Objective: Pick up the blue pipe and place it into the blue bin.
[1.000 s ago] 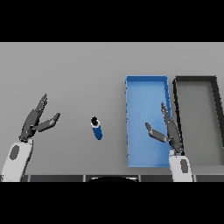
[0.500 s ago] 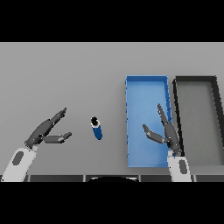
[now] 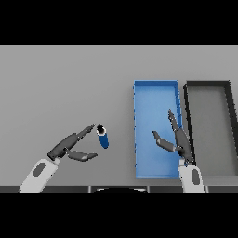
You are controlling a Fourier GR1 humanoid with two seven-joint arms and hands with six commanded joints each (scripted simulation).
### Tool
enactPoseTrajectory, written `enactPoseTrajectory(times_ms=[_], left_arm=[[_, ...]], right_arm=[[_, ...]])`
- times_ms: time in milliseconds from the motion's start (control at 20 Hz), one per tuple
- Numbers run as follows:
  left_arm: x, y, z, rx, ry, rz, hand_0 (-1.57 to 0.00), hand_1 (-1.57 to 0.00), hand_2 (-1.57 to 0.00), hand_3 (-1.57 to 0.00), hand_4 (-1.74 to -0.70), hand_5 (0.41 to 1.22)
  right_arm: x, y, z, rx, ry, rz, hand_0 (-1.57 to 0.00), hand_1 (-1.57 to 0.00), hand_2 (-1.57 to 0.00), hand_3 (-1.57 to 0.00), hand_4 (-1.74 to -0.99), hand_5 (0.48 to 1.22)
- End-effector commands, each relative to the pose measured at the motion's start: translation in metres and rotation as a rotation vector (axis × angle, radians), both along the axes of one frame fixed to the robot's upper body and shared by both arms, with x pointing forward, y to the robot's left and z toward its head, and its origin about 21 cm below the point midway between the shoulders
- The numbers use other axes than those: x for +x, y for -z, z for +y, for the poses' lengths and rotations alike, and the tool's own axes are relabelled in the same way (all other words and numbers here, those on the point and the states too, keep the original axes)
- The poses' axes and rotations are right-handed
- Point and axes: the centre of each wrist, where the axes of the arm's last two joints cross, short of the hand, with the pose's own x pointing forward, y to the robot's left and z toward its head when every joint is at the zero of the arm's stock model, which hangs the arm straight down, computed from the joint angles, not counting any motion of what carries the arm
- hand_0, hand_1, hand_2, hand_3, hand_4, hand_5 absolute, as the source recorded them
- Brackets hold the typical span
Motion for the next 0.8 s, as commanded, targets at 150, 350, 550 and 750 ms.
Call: enactPoseTrajectory(times_ms=[150, 350, 550, 750], left_arm=[[0.005, 0.012, -0.022, -0.014, -0.011, -0.038, 0.0, 0.0, 0.0, 0.0, -1.22, 0.499], [0.013, 0.02, -0.045, -0.061, 0.0, -0.039, 0.0, 0.0, 0.0, 0.0, -1.22, 0.502], [0.022, 0.031, -0.063, -0.015, -0.005, -0.056, 0.0, 0.0, 0.0, 0.0, -1.16, 0.49], [0.026, 0.039, -0.078, -0.097, 0.013, -0.009, 0.0, 0.0, -0.02, -0.02, -1.22, 0.536]], right_arm=[[0.001, 0.0, 0.001, 0.008, 0.003, 0.015, 0.0, 0.0, 0.0, 0.0, -1.306, 0.651], [0.0, -0.001, -0.002, 0.005, 0.01, 0.009, 0.0, 0.0, 0.0, 0.0, -1.32, 0.655], [-0.003, -0.001, 0.001, 0.004, 0.01, 0.024, 0.0, 0.0, 0.0, 0.0, -1.326, 0.665], [-0.006, -0.003, 0.001, 0.001, 0.012, 0.004, 0.0, 0.0, 0.0, 0.0, -1.321, 0.664]])
